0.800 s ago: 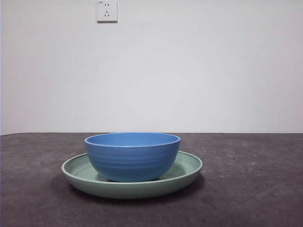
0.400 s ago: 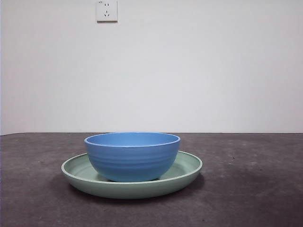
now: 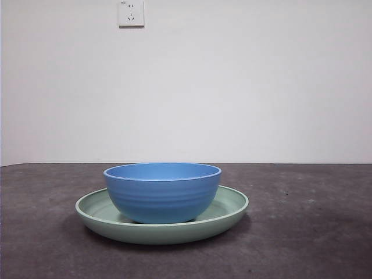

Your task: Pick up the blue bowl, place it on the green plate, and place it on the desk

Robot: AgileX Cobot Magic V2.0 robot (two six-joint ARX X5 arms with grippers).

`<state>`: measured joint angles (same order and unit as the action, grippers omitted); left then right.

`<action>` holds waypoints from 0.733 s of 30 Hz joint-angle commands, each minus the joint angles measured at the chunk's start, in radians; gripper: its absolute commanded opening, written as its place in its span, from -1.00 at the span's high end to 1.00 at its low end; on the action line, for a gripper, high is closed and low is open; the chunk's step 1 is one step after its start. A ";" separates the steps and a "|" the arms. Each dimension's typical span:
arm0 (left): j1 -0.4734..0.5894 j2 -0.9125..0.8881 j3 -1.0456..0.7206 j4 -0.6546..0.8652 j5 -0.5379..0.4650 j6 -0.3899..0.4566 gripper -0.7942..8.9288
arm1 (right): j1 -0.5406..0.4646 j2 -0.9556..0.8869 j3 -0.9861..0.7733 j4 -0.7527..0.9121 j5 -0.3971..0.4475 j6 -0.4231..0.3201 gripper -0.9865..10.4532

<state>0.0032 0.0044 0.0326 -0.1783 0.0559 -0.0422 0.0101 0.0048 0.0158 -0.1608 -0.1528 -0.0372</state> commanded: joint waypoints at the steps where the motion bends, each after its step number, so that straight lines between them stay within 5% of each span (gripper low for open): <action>1: -0.001 -0.001 -0.021 -0.008 -0.005 0.008 0.80 | -0.001 -0.001 -0.005 -0.009 0.004 0.000 0.80; 22: -0.001 -0.001 -0.021 -0.008 -0.005 0.007 0.80 | 0.001 -0.001 -0.005 -0.012 0.050 0.085 0.80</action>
<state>0.0036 0.0044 0.0322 -0.1783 0.0559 -0.0422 0.0101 0.0048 0.0158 -0.1646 -0.1078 0.0265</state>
